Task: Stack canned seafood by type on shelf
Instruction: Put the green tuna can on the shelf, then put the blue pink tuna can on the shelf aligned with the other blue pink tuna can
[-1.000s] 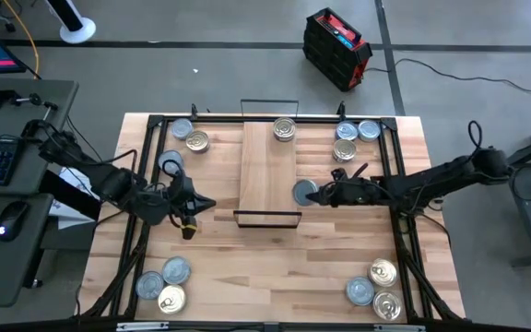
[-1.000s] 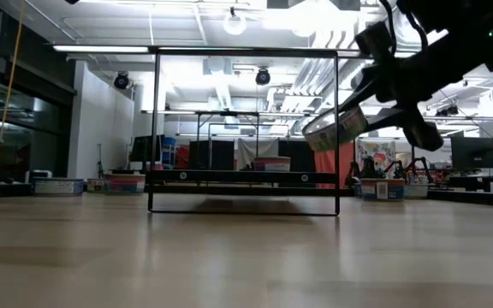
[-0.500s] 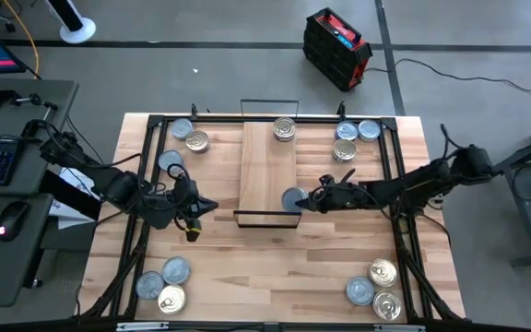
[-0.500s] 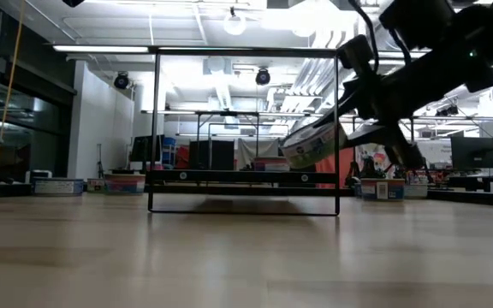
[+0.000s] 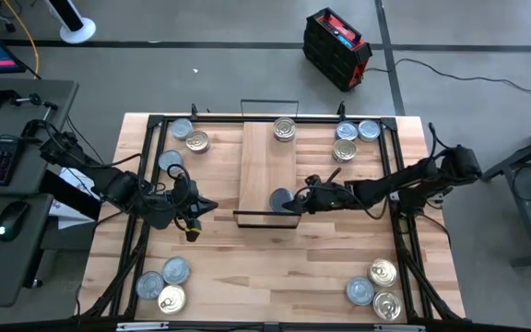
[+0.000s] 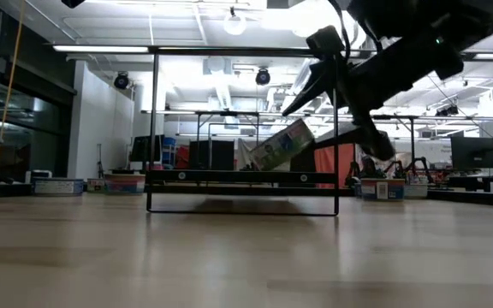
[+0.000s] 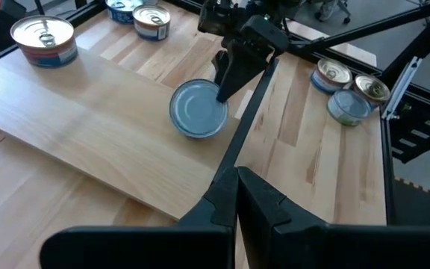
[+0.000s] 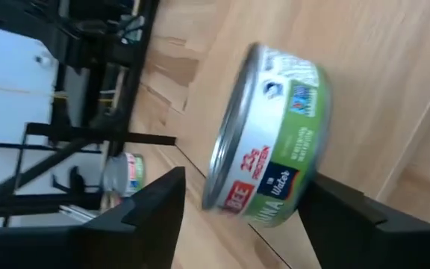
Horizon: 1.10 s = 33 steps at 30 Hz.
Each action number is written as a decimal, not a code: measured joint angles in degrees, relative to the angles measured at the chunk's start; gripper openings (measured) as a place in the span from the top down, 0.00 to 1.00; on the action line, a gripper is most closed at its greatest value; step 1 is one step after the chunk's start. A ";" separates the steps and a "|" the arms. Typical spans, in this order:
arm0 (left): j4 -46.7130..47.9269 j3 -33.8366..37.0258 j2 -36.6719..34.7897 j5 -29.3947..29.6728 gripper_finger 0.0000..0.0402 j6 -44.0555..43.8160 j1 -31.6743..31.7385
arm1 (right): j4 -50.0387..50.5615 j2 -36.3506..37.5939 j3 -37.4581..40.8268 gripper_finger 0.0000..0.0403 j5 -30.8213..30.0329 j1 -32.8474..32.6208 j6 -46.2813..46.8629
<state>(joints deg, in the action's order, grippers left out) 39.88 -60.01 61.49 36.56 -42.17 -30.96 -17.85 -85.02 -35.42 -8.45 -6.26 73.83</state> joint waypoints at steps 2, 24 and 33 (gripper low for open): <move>0.42 0.00 0.00 0.00 1.00 0.00 0.00 | 3.47 0.25 -1.22 0.40 0.65 0.06 -0.82; 1.21 0.00 0.00 -0.47 1.00 1.92 0.01 | 52.30 0.25 -22.98 0.39 4.43 0.50 -20.33; 2.78 0.00 0.00 -0.47 1.00 1.41 0.02 | 76.93 2.36 -29.24 0.39 -5.72 3.17 -23.61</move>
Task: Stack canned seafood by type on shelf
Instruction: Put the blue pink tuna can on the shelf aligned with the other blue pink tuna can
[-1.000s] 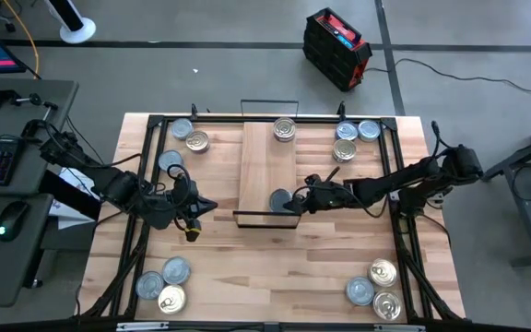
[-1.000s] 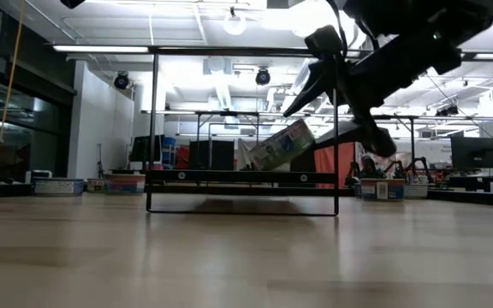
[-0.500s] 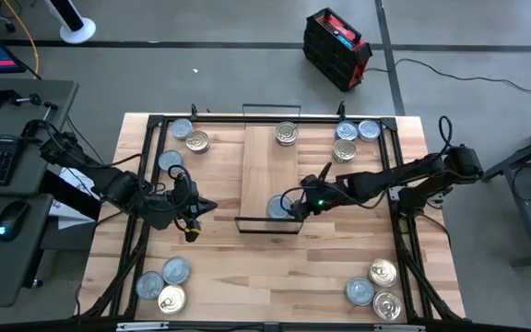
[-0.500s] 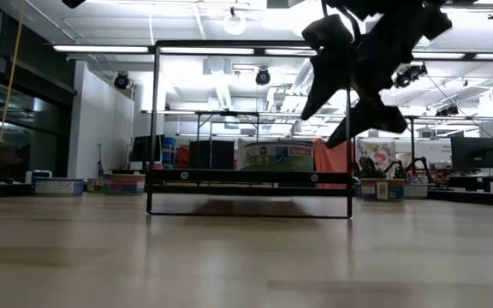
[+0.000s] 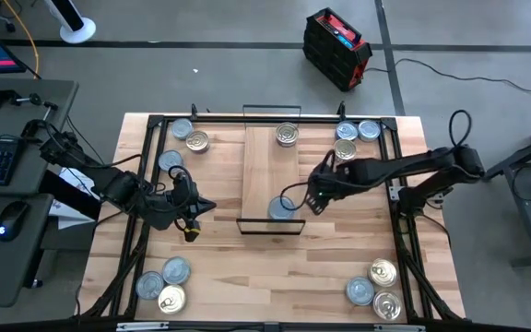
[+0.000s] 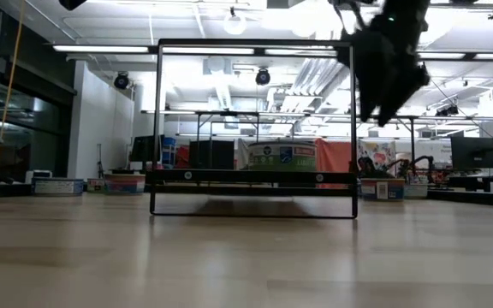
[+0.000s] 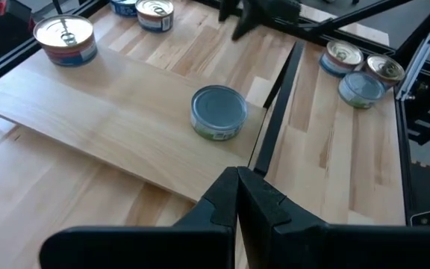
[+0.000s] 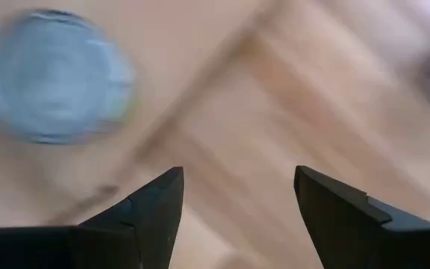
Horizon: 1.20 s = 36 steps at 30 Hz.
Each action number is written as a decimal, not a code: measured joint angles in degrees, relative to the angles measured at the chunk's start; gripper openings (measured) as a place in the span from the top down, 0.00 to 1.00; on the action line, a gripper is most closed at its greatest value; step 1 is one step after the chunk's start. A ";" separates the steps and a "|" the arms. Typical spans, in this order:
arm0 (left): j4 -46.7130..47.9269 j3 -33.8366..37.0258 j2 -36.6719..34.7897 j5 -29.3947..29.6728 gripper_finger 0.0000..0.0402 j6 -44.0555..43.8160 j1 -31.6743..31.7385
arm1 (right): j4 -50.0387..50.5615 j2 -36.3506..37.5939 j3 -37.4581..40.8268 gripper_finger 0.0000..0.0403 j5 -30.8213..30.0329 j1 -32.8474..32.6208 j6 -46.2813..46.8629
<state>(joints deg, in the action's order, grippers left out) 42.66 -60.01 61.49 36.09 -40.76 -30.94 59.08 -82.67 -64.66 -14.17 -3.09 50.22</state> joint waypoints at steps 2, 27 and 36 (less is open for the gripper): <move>0.14 0.00 0.00 -0.03 1.00 -0.13 -0.02 | 4.71 2.35 0.54 0.40 -2.74 1.51 1.81; -11.50 0.00 -0.02 -0.01 1.00 -4.75 -0.02 | -25.57 12.07 26.08 0.98 -6.17 37.63 3.07; -21.43 0.00 0.00 0.25 1.00 -1.99 -0.02 | -33.05 3.60 26.11 1.00 -3.76 42.87 -3.69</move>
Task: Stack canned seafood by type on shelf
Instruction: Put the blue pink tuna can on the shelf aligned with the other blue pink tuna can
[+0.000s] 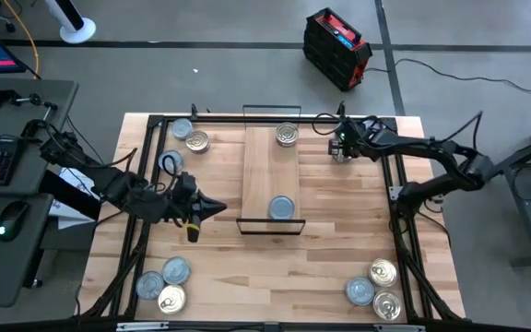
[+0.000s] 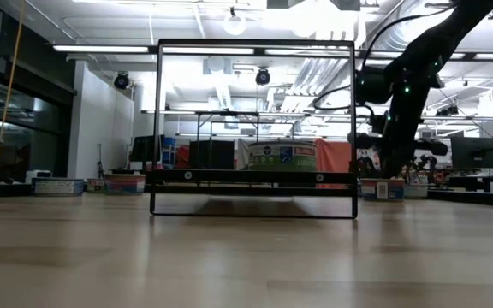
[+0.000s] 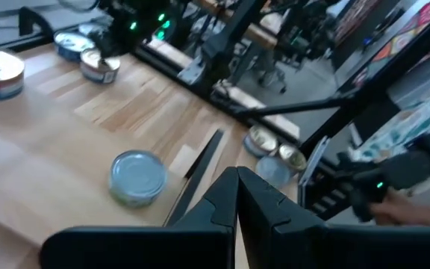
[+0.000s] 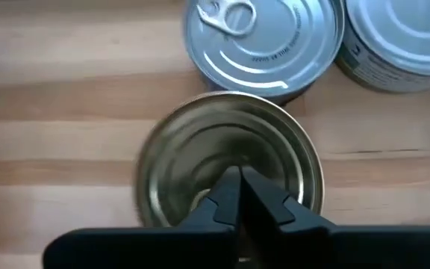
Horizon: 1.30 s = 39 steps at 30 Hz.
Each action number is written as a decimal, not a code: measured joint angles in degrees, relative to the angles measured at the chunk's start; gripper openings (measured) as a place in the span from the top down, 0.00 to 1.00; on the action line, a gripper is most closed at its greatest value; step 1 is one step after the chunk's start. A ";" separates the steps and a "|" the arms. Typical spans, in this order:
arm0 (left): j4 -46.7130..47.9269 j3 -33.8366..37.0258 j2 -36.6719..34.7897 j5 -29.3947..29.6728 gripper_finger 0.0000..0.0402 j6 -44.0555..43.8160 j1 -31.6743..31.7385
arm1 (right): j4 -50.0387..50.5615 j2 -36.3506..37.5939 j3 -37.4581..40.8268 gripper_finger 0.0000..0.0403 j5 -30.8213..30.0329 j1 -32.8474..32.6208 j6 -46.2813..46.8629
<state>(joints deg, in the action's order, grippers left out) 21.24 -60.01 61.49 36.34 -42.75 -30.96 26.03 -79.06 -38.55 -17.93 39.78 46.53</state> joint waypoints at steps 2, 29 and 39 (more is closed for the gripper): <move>-1.65 0.00 0.00 0.01 1.00 0.80 0.00 | 0.12 -0.95 -0.24 1.00 -0.02 -0.10 -1.27; -3.09 0.00 0.00 -16.94 1.00 16.28 -0.04 | 8.71 -5.67 -5.94 1.00 9.58 -73.81 54.60; -3.04 0.00 0.00 -18.32 1.00 14.56 -0.07 | 13.12 -25.75 -28.77 1.00 11.21 -78.47 42.74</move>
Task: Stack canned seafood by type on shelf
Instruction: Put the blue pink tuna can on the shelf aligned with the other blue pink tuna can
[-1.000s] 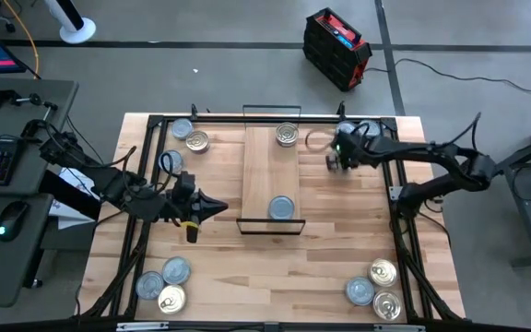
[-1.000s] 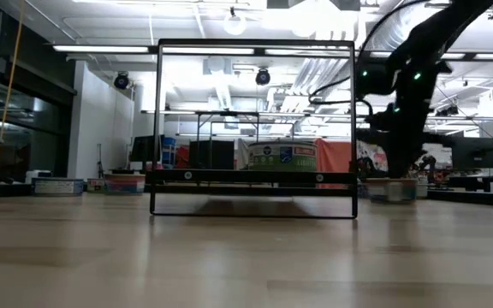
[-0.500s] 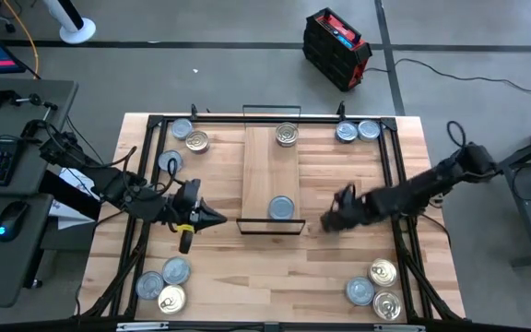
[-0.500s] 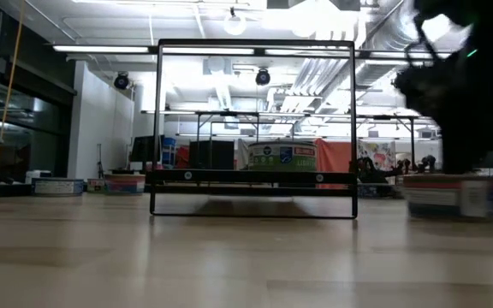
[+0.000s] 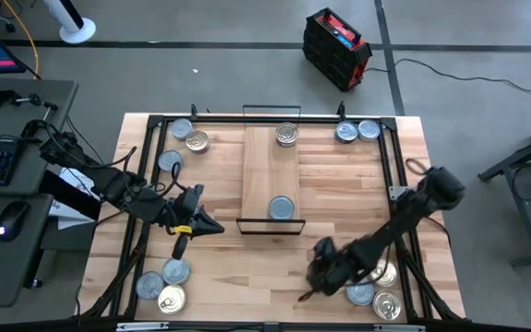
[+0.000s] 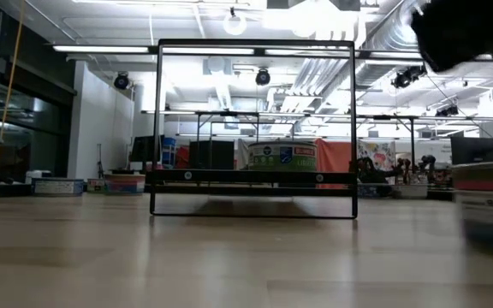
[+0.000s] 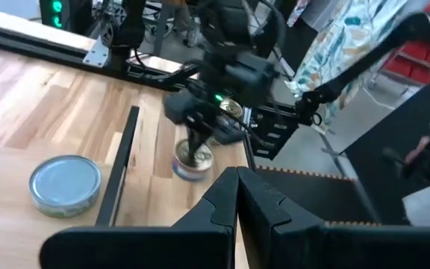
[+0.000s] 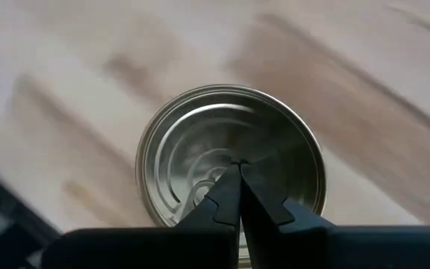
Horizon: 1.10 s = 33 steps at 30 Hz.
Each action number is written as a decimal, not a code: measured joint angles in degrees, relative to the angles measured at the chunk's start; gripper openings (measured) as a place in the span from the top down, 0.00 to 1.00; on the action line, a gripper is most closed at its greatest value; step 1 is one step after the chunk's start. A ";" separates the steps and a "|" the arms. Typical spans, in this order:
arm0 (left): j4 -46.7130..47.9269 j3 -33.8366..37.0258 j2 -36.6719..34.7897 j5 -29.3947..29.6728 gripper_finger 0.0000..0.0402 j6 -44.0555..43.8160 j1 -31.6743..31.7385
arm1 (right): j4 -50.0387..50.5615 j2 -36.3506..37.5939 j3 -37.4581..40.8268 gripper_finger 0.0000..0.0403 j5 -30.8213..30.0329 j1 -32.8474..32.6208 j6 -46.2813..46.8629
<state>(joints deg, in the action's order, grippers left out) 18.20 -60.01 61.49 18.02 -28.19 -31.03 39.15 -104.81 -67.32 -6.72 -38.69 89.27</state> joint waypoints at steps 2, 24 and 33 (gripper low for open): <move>-0.01 0.00 0.00 -0.02 1.00 -2.20 0.00 | -0.21 -3.52 -4.38 1.00 -1.18 0.64 -5.48; -10.97 0.02 28.69 2.82 1.00 -8.56 -7.08 | 15.46 -10.56 -29.52 1.00 -6.27 0.95 -43.82; -19.52 0.02 43.87 3.30 1.00 -0.50 -5.51 | -1.17 -10.60 -15.58 1.00 -1.97 -1.95 -25.20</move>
<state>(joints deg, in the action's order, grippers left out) -1.33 -59.99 105.36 21.31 -28.69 -36.54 37.98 -115.42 -82.90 -8.69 -40.64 64.07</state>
